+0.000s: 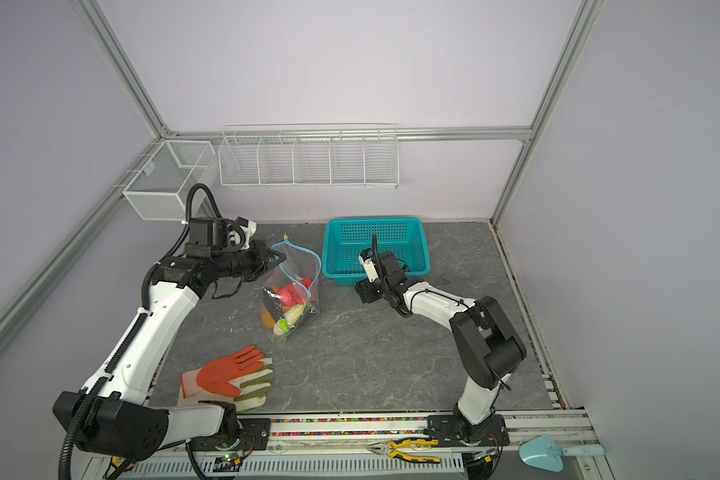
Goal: Place the food in the zip-top bag and seal the zipper
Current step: 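Withdraw the open right gripper from the bag toward the basket front, then move the right gripper to the bag's free zipper edge and grasp it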
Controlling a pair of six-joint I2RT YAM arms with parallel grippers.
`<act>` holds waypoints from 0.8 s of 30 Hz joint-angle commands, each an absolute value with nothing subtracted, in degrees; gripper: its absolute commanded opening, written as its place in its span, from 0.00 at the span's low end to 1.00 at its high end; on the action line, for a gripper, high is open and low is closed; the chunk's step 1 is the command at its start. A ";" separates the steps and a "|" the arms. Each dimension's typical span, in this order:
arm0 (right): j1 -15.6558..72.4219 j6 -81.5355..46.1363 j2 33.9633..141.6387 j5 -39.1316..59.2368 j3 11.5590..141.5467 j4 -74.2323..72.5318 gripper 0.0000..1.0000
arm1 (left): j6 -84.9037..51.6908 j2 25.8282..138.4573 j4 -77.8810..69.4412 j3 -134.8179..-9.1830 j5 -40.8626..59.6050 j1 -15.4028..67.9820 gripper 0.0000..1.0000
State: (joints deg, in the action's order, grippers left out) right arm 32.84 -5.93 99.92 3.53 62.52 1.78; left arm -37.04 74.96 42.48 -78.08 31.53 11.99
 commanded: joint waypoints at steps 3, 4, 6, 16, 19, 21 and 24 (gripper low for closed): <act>31.91 -4.02 101.46 4.48 64.29 -0.24 0.67 | -36.27 74.97 43.39 -79.36 30.92 11.77 0.00; 31.90 -3.96 101.89 4.53 64.48 -0.51 0.68 | -36.14 74.96 43.71 -79.39 30.59 11.75 0.00; 31.49 -4.11 102.71 5.09 65.11 -0.61 0.68 | -36.08 74.92 44.03 -79.34 30.24 11.78 0.00; 31.80 -7.05 92.05 11.00 59.51 -0.54 0.63 | -36.39 75.82 44.63 -79.44 29.37 11.75 0.00; 35.54 -9.84 84.45 8.89 54.61 -0.60 0.60 | -36.23 75.89 45.40 -79.78 28.51 11.73 0.00; 38.85 -11.97 79.94 7.32 51.96 -1.49 0.56 | -36.31 75.95 45.53 -79.83 28.04 11.78 0.00; 43.74 -15.12 75.47 6.25 49.22 -3.22 0.54 | -36.69 75.95 45.01 -79.52 28.09 11.75 0.00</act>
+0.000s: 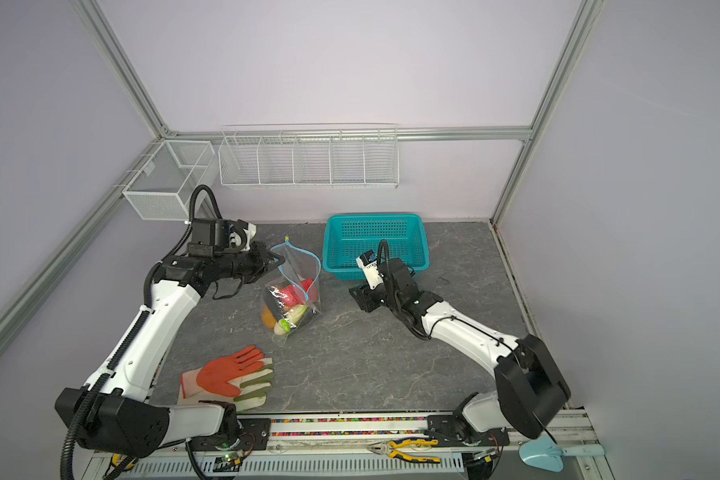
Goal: Place the food in the zip-top bag and seal the zipper
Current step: 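Move the right gripper to the bag's free zipper edge and grasp it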
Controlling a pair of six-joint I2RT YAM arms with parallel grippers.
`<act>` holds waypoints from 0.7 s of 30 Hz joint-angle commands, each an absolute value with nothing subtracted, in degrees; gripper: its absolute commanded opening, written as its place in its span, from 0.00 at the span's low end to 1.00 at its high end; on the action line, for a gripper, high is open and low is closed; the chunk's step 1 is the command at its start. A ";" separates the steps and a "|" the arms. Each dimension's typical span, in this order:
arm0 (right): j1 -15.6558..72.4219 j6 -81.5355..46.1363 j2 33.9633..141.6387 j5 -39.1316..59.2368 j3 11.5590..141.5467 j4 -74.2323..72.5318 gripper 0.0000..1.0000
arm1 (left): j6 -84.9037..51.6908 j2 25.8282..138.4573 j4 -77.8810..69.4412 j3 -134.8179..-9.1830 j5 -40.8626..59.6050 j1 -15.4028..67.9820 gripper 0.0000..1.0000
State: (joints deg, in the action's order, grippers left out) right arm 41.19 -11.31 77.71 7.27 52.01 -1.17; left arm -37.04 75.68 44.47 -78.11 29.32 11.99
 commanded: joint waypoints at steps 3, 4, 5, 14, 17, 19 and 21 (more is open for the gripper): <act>47.04 -15.82 74.83 7.00 50.84 -2.79 0.54 | -36.29 75.94 45.00 -78.83 27.53 11.77 0.00; 48.16 -15.76 75.00 7.29 52.28 -3.13 0.54 | -36.26 75.99 44.93 -78.51 27.43 11.76 0.00; 49.11 -15.60 75.42 7.25 53.06 -3.37 0.54 | -36.28 76.12 44.91 -78.24 27.45 11.76 0.00; 54.68 -15.25 84.12 8.03 60.39 -7.31 0.68 | -36.25 75.95 44.87 -77.53 27.76 11.76 0.00; 55.75 -14.90 85.64 7.38 61.63 -8.24 0.68 | -35.88 75.77 45.24 -77.67 27.76 11.72 0.00; 55.90 -14.35 86.61 6.54 62.83 -7.90 0.67 | -35.77 75.84 45.26 -77.54 27.62 11.77 0.00; 56.02 -13.98 87.03 5.79 63.52 -7.88 0.65 | -35.89 75.84 45.01 -77.35 27.78 11.78 0.00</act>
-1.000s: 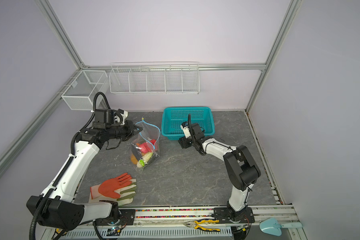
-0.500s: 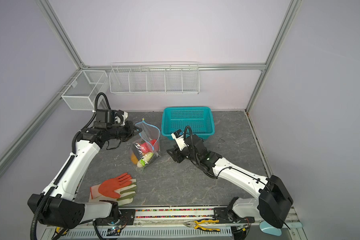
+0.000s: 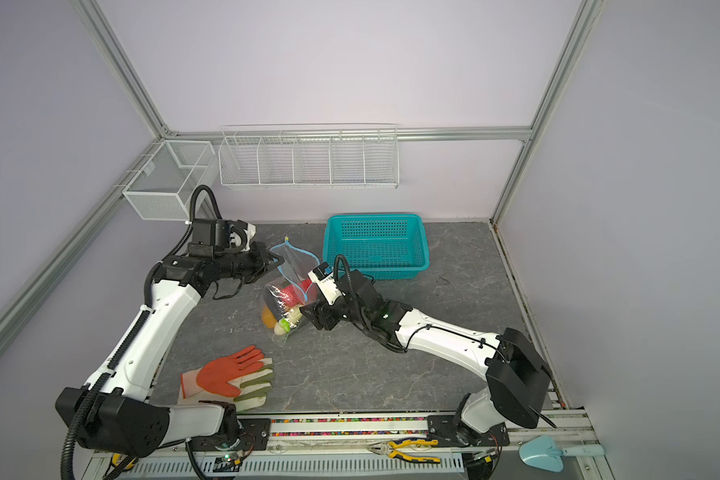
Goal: Place the food in the zip-top bag and seal the zipper
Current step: 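Move the right gripper to the bag's free zipper edge and grasp it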
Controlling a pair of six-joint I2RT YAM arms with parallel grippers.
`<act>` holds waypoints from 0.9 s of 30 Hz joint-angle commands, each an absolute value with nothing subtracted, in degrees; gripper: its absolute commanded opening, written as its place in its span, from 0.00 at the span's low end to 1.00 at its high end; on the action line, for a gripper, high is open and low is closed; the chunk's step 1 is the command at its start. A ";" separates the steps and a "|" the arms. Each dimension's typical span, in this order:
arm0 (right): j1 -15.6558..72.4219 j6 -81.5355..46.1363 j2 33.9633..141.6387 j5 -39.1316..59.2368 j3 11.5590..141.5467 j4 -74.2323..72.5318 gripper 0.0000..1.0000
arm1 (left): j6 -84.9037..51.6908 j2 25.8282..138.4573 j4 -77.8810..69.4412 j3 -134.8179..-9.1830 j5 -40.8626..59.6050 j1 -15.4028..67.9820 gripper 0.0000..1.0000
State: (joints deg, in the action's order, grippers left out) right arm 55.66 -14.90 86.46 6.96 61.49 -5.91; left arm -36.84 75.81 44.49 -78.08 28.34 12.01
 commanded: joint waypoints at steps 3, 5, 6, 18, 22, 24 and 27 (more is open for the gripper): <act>56.07 -13.56 87.53 5.18 64.54 -7.91 0.59 | -36.06 75.80 44.70 -77.22 27.99 11.77 0.00; 56.07 -13.45 88.09 5.19 65.35 -7.69 0.54 | -36.17 75.82 44.59 -77.17 28.06 11.75 0.00; 56.02 -13.51 88.43 5.19 65.79 -7.41 0.52 | -36.14 75.78 44.60 -77.26 28.06 11.78 0.00; 56.01 -13.43 89.45 3.47 67.37 -5.46 0.24 | -36.31 74.80 44.91 -77.57 27.87 11.73 0.00; 55.90 -13.36 89.03 3.21 67.41 -5.45 0.18 | -36.34 74.53 45.09 -77.89 27.84 11.78 0.00; 55.86 -13.19 88.87 3.28 67.58 -5.47 0.14 | -36.25 74.34 45.34 -78.03 27.76 11.77 0.00; 55.44 -13.06 88.43 3.93 68.07 -5.21 0.10 | -36.26 73.80 45.61 -78.40 27.66 11.77 0.00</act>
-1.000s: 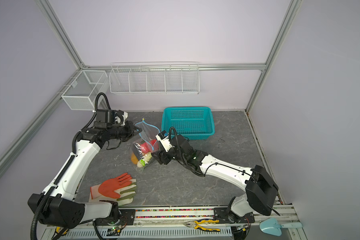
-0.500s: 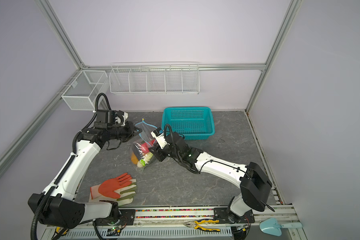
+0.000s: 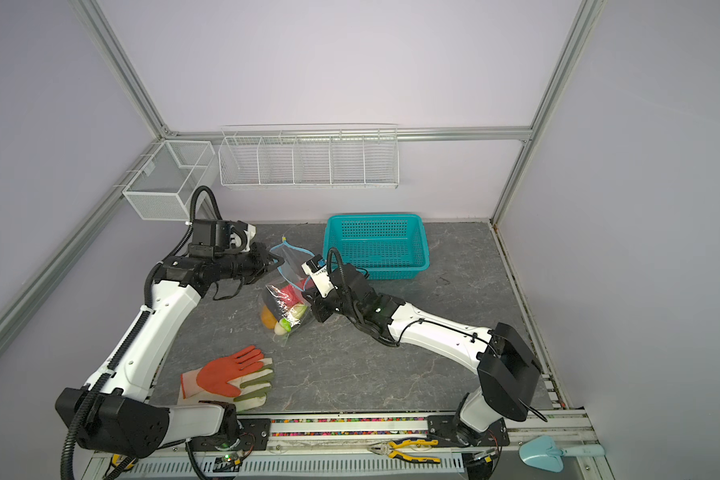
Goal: Place the food in the zip-top bag and seal the zipper
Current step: 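Move the right gripper to the bag's free zipper edge and grasp it, then lift the bag by both zipper edges, pulling the mouth open between grippers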
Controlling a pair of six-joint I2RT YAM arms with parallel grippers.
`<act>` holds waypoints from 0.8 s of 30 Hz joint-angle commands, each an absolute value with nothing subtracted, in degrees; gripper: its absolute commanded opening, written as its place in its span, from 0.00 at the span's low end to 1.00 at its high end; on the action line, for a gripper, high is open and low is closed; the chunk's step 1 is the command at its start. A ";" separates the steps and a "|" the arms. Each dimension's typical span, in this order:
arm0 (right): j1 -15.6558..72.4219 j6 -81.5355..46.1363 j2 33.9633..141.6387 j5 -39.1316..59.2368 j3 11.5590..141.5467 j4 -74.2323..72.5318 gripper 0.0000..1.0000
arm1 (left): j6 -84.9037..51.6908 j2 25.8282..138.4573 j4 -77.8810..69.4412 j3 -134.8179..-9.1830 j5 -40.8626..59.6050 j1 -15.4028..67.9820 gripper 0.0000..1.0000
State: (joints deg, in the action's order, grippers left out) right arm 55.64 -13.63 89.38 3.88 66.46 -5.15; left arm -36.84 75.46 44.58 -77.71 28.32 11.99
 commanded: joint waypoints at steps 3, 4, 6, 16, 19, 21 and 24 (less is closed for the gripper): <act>54.57 -12.52 88.33 5.45 69.13 -4.33 0.07 | -36.19 73.33 45.88 -78.74 27.36 11.73 0.00; 54.20 -12.26 88.42 6.43 69.74 -3.72 0.07 | -36.13 73.14 45.95 -78.90 27.39 11.73 0.00; 53.67 -11.37 88.60 8.13 71.00 -2.43 0.07 | -36.05 72.89 45.97 -79.32 27.41 11.75 0.00; 49.26 -4.07 88.97 18.84 79.80 9.30 0.07 | -33.19 70.41 45.21 -84.03 27.02 11.37 0.39; 48.48 -1.09 87.49 20.01 81.14 11.99 0.07 | -32.07 69.14 44.24 -85.19 26.35 10.86 0.54; 47.87 0.61 86.69 20.54 81.95 13.81 0.07 | -31.35 68.22 43.60 -85.91 26.13 10.18 0.61; 46.88 3.90 86.76 22.64 84.96 18.80 0.07 | -30.38 66.05 41.40 -85.17 25.22 9.37 0.71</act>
State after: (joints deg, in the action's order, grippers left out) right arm 47.86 -1.83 89.03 19.00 82.15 14.00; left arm -32.73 67.99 43.33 -84.25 26.44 10.13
